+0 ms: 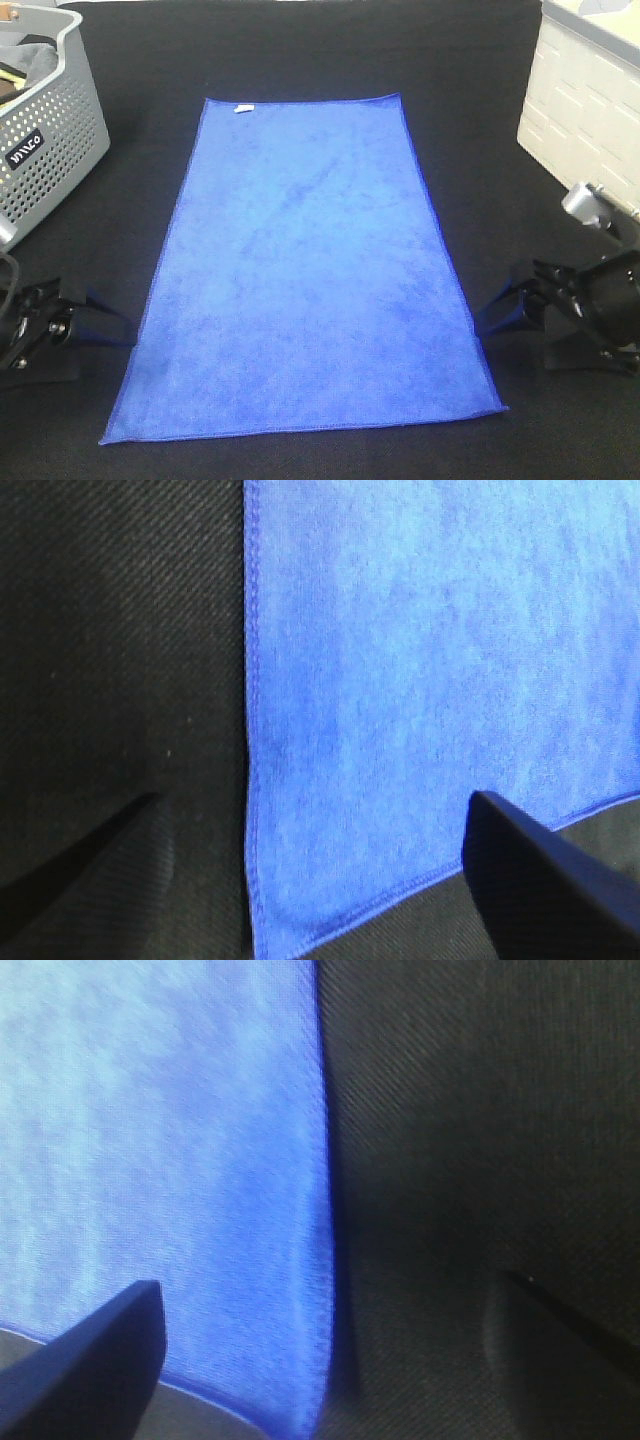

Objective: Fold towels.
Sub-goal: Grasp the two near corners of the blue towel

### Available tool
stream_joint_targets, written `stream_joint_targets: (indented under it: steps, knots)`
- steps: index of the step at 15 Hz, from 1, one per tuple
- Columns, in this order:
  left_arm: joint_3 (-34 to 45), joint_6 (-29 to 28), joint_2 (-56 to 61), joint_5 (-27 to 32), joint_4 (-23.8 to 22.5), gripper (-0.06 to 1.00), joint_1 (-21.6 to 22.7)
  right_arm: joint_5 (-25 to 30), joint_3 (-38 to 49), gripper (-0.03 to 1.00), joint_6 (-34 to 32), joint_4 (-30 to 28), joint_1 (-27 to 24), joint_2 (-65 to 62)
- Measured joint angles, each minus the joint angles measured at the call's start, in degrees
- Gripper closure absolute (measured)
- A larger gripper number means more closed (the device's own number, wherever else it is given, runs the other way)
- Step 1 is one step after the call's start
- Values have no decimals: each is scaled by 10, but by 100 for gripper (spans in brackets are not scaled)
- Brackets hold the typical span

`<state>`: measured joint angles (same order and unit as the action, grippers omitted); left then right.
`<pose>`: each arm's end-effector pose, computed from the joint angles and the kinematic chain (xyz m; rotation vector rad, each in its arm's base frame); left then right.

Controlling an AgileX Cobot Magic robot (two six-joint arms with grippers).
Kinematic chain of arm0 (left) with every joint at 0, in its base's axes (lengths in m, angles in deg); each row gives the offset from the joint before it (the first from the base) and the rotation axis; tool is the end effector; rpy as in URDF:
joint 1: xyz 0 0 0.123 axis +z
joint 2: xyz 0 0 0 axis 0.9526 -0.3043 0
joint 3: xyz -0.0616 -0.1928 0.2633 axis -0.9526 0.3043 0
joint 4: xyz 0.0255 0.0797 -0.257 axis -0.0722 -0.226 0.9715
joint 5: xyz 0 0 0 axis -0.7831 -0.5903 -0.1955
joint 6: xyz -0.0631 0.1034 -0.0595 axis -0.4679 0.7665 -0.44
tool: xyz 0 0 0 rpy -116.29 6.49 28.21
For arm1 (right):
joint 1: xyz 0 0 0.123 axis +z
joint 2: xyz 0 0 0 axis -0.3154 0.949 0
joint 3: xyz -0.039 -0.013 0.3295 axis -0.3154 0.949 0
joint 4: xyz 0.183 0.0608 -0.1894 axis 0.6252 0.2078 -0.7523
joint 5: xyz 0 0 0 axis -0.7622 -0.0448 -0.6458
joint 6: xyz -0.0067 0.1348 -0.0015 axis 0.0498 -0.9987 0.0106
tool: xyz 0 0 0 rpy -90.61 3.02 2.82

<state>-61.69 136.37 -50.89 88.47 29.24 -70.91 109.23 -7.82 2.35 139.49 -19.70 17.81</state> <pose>0.2495 -0.0674 0.1037 -0.3015 2.7197 -0.8688 0.2527 0.0529 0.1123 0.1461 2.8213 0.6685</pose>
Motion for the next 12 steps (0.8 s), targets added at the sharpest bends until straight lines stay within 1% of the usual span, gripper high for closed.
stream_joint_targets:
  steps: [2, 3, 4, 6, 9, 10, 11, 12]
  knots:
    - [-17, 9, -24, 0, 1, 19, -22, 2, -1, 16, 34, 28, 0, 44]
    - [-22, 11, -38, -3, 1, 19, -42, 8, -2, 17, 53, 48, 0, 53]
    - [-22, 11, -38, -3, 1, 19, -42, 8, -2, 17, 53, 48, 0, 53]
    - [-27, 12, -62, -22, 6, 19, -78, 31, -6, 20, 88, 89, -1, 78]
    - [-42, 12, -78, -22, 33, 20, -103, 66, -25, 26, 107, 112, 3, 115]
    - [-53, 12, -89, -18, 42, 20, -112, 81, -41, 28, 107, 115, 23, 135]
    - [-58, 12, -97, -15, 46, 24, -114, 86, -51, 28, 107, 116, 41, 145]
    - [-60, 12, -99, -17, 50, 29, -114, 87, -56, 31, 105, 119, 56, 150]
